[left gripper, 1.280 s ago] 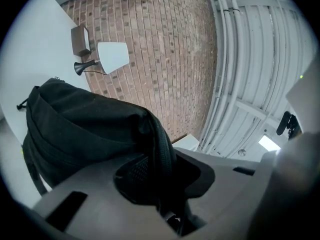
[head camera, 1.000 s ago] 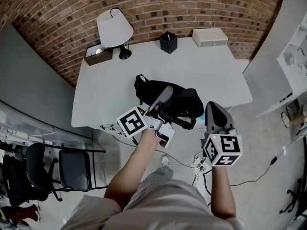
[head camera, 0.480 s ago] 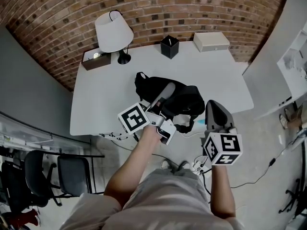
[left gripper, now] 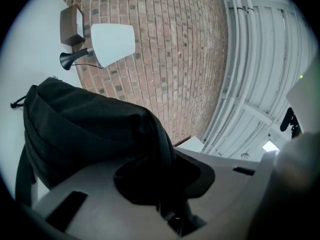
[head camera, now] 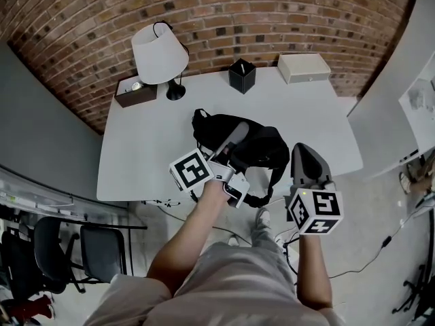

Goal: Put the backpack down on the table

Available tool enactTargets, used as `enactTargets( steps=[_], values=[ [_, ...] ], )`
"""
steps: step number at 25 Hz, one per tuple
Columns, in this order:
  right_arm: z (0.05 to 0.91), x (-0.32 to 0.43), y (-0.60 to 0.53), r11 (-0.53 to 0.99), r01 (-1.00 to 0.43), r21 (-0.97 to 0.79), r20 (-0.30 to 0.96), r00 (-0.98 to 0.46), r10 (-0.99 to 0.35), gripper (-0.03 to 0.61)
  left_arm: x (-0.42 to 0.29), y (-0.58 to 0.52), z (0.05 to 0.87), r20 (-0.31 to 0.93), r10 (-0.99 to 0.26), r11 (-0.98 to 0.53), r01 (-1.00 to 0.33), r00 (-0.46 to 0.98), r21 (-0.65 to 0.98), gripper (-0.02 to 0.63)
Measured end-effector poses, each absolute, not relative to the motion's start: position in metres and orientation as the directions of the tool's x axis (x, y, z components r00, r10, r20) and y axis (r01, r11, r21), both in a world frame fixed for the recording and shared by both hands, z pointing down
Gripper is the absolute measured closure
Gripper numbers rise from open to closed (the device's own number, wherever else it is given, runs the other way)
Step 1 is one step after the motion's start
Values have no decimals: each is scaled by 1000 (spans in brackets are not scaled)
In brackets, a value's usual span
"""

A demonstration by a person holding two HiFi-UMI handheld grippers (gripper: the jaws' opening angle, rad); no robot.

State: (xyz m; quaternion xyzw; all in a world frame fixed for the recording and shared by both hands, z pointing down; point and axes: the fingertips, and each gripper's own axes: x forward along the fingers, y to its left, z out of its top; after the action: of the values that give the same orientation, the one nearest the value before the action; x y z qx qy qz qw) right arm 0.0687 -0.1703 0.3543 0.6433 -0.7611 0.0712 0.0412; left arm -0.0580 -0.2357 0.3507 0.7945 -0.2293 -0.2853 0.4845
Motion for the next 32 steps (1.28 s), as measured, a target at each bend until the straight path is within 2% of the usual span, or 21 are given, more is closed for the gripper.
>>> enactTargets(
  steps=[14,32],
  values=[
    [364,123,-241,195,-977,-82,168,-207,-964,578,3,-293,360,-198,-653,-421,-133,731,897,546],
    [380,193,-280,141,-984,-109,184,-159,-970,578,86,-344,376,-97,-614,-424,-223,784,878,543]
  ],
)
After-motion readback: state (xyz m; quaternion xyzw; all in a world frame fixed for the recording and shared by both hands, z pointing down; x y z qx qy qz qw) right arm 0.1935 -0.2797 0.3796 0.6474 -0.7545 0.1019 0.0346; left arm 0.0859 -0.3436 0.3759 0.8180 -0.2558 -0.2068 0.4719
